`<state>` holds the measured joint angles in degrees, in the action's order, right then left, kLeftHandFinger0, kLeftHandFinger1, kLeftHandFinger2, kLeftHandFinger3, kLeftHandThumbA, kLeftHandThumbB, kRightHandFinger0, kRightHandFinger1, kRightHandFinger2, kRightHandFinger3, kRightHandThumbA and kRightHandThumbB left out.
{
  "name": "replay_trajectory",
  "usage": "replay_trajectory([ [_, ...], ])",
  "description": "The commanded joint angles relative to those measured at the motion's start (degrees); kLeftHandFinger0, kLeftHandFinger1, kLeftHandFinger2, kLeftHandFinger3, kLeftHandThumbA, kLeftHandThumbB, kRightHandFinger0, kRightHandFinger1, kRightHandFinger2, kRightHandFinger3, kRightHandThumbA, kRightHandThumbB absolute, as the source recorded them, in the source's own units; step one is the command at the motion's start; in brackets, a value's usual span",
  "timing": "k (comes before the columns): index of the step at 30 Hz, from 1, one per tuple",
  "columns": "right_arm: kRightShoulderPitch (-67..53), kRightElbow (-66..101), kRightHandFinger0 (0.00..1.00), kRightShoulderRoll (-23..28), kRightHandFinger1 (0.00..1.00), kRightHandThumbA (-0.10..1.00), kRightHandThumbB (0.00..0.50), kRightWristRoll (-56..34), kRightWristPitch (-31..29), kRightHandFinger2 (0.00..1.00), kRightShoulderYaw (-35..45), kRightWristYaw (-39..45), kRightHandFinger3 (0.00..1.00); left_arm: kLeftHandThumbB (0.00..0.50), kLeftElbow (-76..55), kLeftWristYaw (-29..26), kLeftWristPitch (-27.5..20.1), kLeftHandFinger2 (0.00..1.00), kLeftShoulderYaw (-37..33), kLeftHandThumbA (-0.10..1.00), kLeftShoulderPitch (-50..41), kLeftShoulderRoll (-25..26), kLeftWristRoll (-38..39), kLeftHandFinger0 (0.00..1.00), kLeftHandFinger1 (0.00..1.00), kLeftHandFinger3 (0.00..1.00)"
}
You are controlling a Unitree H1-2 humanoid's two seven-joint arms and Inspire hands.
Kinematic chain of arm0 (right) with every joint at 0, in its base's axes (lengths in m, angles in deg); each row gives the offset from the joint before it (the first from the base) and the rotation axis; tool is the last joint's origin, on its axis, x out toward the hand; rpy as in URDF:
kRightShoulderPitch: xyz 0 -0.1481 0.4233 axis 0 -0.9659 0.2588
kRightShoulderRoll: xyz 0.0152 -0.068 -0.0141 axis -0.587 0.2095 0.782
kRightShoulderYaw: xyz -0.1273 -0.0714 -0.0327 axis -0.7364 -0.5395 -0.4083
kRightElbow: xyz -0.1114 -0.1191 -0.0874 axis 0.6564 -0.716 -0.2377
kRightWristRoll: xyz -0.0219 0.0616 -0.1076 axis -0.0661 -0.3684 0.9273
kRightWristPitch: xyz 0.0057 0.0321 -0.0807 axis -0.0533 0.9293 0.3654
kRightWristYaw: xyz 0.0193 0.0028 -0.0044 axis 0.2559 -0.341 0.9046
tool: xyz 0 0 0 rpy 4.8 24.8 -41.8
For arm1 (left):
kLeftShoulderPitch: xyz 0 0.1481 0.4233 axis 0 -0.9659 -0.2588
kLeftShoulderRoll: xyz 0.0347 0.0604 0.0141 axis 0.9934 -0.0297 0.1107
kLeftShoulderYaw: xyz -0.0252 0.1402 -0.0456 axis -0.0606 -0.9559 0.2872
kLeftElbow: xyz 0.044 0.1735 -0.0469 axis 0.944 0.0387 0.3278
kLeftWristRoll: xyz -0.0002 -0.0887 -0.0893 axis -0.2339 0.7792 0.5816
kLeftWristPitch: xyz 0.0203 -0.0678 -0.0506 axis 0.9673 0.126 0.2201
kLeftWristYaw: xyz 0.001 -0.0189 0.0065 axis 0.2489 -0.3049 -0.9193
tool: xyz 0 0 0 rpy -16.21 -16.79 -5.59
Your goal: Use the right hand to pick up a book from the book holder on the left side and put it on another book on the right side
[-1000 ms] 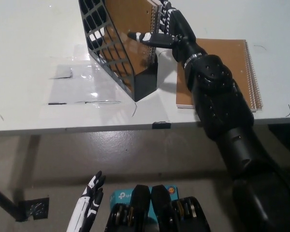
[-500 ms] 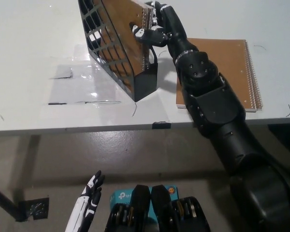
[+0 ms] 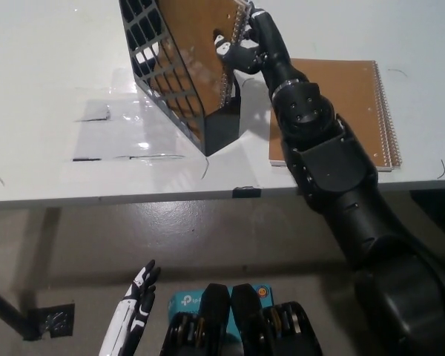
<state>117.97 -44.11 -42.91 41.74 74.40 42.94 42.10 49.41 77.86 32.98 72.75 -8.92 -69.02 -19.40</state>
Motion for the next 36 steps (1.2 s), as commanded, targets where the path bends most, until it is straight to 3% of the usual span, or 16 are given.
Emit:
replay_trajectory([
  [1, 4.61, 3.16, 0.0, -0.98, 0.37, -0.1, 0.111, -9.66, -1.28, 0.76, 6.72, 5.52, 0.79, 0.206, -1.15, -0.87, -1.56, 1.0, -0.15, 1.0, 0.55, 0.36, -0.42, 1.0, 1.0, 1.0],
  [2, 4.99, 3.99, 0.0, -1.27, 0.41, -0.1, 0.13, -11.71, -0.17, 0.82, 8.5, 6.62, 0.81, 0.199, -0.92, -0.88, -1.77, 1.0, -0.16, 1.0, 0.6, 0.4, -0.43, 1.0, 1.0, 1.0],
  [5, 8.41, 9.56, 0.0, -3.15, 0.42, -0.1, 0.125, -22.82, 8.6, 0.82, 17.9, 7.23, 0.78, 0.197, -0.97, -0.85, -1.74, 1.0, -0.19, 1.0, 0.61, 0.49, -0.55, 1.0, 1.0, 1.0],
  [7, 10.42, 12.01, 0.0, -3.7, 0.42, -0.1, 0.112, -27.12, 12.9, 0.85, 21.71, 6.54, 0.82, 0.192, -0.75, -0.57, -1.93, 1.0, -0.21, 1.0, 0.71, 0.57, -0.14, 1.0, 1.0, 1.0],
  [9, 12.35, 14.77, 0.0, -3.84, 0.41, -0.1, 0.094, -29.59, 16.18, 0.86, 24.11, 5.77, 0.92, 0.191, -0.64, -0.69, -2.15, 1.0, -0.18, 1.0, 0.89, 0.63, -0.3, 1.0, 1.0, 1.0],
  [13, 14.64, 18.19, 0.0, -4.35, 0.41, -0.1, 0.074, -33.59, 20.96, 0.85, 27.67, 4.85, 1.0, 0.197, -0.58, -0.74, -2.09, 1.0, -0.09, 1.0, 1.13, 0.7, -0.33, 1.0, 1.0, 1.0],
  [15, 16.45, 19.46, 0.0, -5.03, 0.37, -0.1, 0.106, -38.06, 23.7, 0.8, 31.41, 2.81, 1.0, 0.187, -0.35, -0.95, -2.52, 1.0, -0.18, 1.0, 1.1, 0.65, -0.67, 1.0, 1.0, 1.0],
  [19, 18.31, 18.52, 0.0, -4.17, 0.25, -0.1, 0.105, -44.24, 23.89, 0.73, 33.03, 1.79, 1.0, 0.182, -0.63, -0.79, -2.21, 1.0, -0.19, 1.0, 1.02, 0.66, -0.59, 1.0, 1.0, 1.0],
  [23, 19.33, 17.81, 0.0, -2.64, 0.2, -0.1, 0.13, -47.5, 23.89, 0.72, 33.12, 1.56, 1.0, 0.171, -0.8, -0.44, -2.07, 1.0, -0.26, 1.0, 0.94, 0.67, -0.17, 1.0, 1.0, 1.0],
  [31, 21.97, 18.43, 0.0, -0.59, 0.24, -0.1, 0.131, -48.9, 23.89, 0.76, 32.52, -0.7, 1.0, 0.199, -0.62, -0.59, -1.52, 1.0, -0.21, 1.0, 1.1, 0.55, -0.36, 1.0, 1.0, 1.0],
  [36, 24.11, 19.22, 0.0, 1.05, 0.24, -0.1, 0.112, -49.59, 23.89, 0.76, 31.73, -1.42, 1.0, 0.17, -0.3, -0.7, -2.38, 1.0, -0.3, 1.0, 1.17, 0.67, -0.59, 1.0, 1.0, 1.0],
])
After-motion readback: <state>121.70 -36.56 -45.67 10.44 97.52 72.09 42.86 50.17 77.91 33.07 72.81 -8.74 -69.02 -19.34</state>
